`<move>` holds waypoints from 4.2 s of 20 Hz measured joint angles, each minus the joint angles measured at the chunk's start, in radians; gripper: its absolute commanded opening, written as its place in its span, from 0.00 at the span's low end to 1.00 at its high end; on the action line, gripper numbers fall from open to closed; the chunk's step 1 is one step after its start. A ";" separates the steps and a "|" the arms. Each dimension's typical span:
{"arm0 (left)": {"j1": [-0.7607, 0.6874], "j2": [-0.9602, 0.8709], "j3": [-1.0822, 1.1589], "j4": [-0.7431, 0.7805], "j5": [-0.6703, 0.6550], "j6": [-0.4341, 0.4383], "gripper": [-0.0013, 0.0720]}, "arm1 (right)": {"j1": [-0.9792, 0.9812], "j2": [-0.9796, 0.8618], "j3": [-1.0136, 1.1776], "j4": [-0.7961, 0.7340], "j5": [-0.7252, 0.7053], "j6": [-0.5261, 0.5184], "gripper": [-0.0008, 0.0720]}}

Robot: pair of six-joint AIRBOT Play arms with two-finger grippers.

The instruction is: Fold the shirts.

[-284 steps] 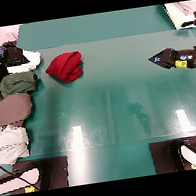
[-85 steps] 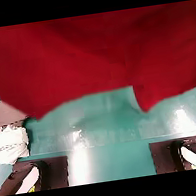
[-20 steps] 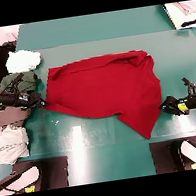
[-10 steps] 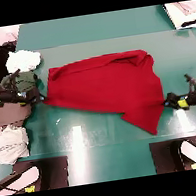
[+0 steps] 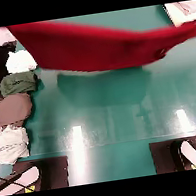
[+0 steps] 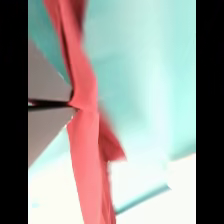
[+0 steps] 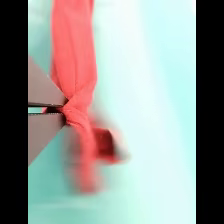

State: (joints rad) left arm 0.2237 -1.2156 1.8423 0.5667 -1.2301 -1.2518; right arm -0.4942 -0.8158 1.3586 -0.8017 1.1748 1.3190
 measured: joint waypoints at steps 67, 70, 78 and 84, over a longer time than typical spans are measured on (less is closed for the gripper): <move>0.059 -0.363 -0.505 0.432 -0.125 0.059 0.51 | 0.429 -0.727 0.109 -0.581 0.233 0.219 0.45; 0.077 -0.249 -0.669 0.457 -0.131 0.051 0.51 | 0.358 -0.613 -0.013 -0.436 0.254 0.161 0.45; 0.087 -0.078 -1.041 0.484 -0.044 0.046 0.51 | 0.275 -0.410 -0.261 -0.306 0.227 0.091 0.45; 0.089 -0.063 -1.133 0.426 -0.008 0.046 0.43 | 0.269 -0.352 -0.301 -0.295 0.216 0.084 0.45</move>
State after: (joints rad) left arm 0.3130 -1.2781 0.7097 0.9932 -1.2385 -1.2057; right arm -0.2256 -1.1679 1.0580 -1.0969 1.3903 1.4025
